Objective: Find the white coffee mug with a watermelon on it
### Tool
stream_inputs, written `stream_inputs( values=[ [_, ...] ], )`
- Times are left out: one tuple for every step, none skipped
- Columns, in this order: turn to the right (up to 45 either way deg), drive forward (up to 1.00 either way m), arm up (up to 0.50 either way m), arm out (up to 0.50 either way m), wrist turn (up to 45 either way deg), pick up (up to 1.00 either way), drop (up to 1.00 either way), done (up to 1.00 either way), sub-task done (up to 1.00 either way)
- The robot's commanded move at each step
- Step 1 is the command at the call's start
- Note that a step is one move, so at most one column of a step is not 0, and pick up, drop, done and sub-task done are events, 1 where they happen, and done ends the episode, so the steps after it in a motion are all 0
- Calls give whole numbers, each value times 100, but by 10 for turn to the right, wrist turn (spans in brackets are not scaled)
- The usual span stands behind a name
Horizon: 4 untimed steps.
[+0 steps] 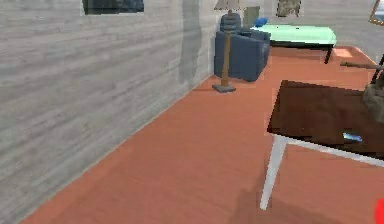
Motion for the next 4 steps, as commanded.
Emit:
stream_inputs(
  values=[
    [0, 100, 0, 0, 0, 0, 0, 0, 0],
    [30, 0, 0, 0, 0, 0, 0, 0, 0],
    [0, 10, 0, 0, 0, 0, 0, 0, 0],
    [210, 0, 0, 0, 0, 0, 0, 0, 0]
  ],
)
